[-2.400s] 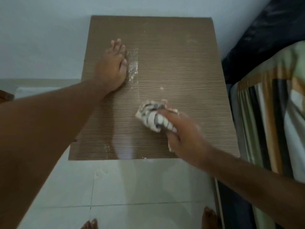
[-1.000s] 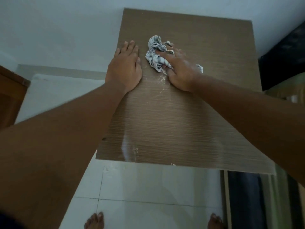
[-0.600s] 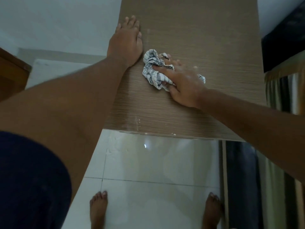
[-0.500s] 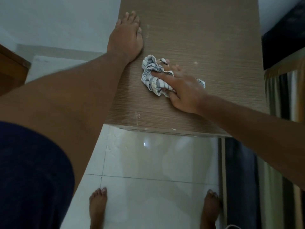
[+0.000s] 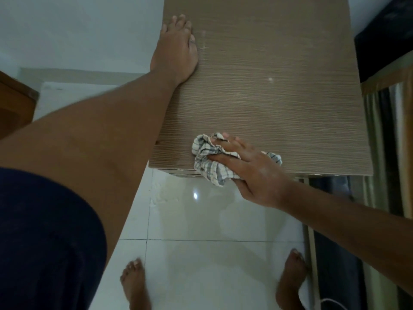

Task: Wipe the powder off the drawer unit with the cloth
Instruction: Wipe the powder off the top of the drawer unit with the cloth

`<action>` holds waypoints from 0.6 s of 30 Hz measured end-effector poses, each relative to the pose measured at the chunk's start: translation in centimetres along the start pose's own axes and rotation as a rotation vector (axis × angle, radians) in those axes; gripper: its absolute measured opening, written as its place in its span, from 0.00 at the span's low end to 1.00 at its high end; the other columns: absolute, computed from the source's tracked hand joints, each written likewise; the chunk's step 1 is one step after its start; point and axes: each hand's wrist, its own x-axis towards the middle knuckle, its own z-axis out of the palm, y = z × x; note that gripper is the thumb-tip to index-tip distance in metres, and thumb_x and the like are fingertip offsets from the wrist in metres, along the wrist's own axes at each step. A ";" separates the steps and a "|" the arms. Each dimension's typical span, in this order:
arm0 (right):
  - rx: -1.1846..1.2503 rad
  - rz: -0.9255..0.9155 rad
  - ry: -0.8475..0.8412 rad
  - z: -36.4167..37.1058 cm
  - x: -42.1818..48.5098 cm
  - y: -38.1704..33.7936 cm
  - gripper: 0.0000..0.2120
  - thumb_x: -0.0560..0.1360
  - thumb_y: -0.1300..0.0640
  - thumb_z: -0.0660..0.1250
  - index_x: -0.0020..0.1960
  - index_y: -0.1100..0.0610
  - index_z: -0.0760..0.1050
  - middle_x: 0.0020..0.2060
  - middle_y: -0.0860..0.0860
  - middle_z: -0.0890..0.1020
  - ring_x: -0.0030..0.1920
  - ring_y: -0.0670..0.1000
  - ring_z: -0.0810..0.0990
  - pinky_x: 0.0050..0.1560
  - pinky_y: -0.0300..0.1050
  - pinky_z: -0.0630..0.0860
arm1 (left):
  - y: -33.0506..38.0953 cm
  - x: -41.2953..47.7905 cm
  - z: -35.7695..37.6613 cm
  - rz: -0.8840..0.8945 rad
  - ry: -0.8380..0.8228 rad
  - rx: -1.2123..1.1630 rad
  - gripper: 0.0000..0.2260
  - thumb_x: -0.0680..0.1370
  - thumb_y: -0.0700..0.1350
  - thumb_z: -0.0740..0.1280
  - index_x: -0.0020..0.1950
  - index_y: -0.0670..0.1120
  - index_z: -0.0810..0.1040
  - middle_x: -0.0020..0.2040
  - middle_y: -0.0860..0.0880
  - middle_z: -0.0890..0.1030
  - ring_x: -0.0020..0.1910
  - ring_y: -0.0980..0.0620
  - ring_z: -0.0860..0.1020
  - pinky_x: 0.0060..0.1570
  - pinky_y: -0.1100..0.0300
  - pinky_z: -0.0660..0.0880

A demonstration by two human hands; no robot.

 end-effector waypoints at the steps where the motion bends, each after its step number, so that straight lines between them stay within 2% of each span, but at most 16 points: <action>1: 0.005 -0.009 0.006 0.4 -0.4 -0.4 0.26 0.76 0.64 0.61 0.74 0.58 0.69 0.77 0.53 0.62 0.79 0.56 0.57 0.79 0.48 0.52 | 0.0 0.0 0.0 -0.002 -0.004 -0.015 0.23 0.84 0.44 0.50 0.79 0.39 0.62 0.81 0.41 0.59 0.81 0.44 0.55 0.81 0.51 0.48; 3: 0.020 -0.029 0.027 1.0 -1.1 -1.1 0.25 0.76 0.64 0.59 0.73 0.58 0.70 0.76 0.53 0.64 0.79 0.56 0.58 0.79 0.48 0.53 | 0.2 0.1 0.0 -0.007 0.000 -0.028 0.23 0.84 0.43 0.51 0.79 0.39 0.62 0.81 0.41 0.59 0.81 0.45 0.54 0.81 0.51 0.47; 6: 0.087 -0.077 0.006 1.4 -2.1 -1.7 0.22 0.76 0.66 0.59 0.69 0.61 0.75 0.74 0.56 0.69 0.78 0.56 0.61 0.78 0.54 0.60 | 0.0 0.3 -0.2 -0.008 -0.008 -0.071 0.22 0.84 0.42 0.52 0.79 0.40 0.64 0.81 0.42 0.60 0.81 0.45 0.55 0.80 0.51 0.47; 9: 0.143 -0.182 -0.056 1.4 -3.2 -2.0 0.20 0.75 0.68 0.61 0.66 0.63 0.78 0.71 0.57 0.74 0.76 0.57 0.66 0.76 0.59 0.62 | -1.0 0.4 -0.8 0.032 -0.008 -0.144 0.20 0.85 0.41 0.53 0.76 0.40 0.68 0.79 0.41 0.64 0.81 0.44 0.58 0.80 0.54 0.50; 11: 0.250 -0.163 -0.060 1.1 -3.5 -2.5 0.21 0.74 0.71 0.63 0.66 0.64 0.77 0.70 0.58 0.74 0.75 0.55 0.67 0.76 0.58 0.62 | -1.8 0.6 -1.1 0.052 -0.006 -0.199 0.19 0.85 0.41 0.54 0.75 0.39 0.70 0.78 0.39 0.65 0.80 0.43 0.60 0.79 0.56 0.53; 13: 0.383 -0.077 0.008 0.0 -2.4 -2.3 0.20 0.75 0.71 0.63 0.67 0.65 0.76 0.71 0.58 0.74 0.75 0.55 0.68 0.75 0.57 0.64 | -2.8 0.9 -1.0 -0.016 0.038 -0.259 0.19 0.86 0.42 0.53 0.75 0.38 0.70 0.79 0.38 0.64 0.80 0.42 0.59 0.79 0.55 0.55; 15: 0.427 0.012 0.156 -1.8 0.0 -1.3 0.18 0.77 0.67 0.60 0.65 0.65 0.77 0.68 0.58 0.75 0.71 0.55 0.73 0.71 0.54 0.70 | -3.1 1.3 -0.6 -0.173 0.066 -0.322 0.20 0.87 0.44 0.51 0.76 0.38 0.66 0.77 0.37 0.66 0.79 0.41 0.62 0.78 0.52 0.58; 17: 0.428 0.076 0.326 -3.9 3.3 0.5 0.17 0.77 0.65 0.58 0.61 0.66 0.79 0.61 0.53 0.79 0.66 0.47 0.76 0.66 0.44 0.72 | -3.1 1.6 0.0 -0.306 0.100 -0.347 0.20 0.87 0.44 0.51 0.76 0.37 0.67 0.72 0.35 0.73 0.73 0.40 0.70 0.72 0.53 0.65; 18: 0.433 0.125 0.397 -5.0 5.1 1.5 0.16 0.77 0.65 0.57 0.59 0.66 0.79 0.59 0.51 0.79 0.64 0.42 0.75 0.65 0.39 0.71 | -3.1 1.7 0.2 -0.338 0.133 -0.352 0.19 0.86 0.44 0.52 0.73 0.36 0.70 0.68 0.35 0.77 0.69 0.39 0.74 0.67 0.54 0.68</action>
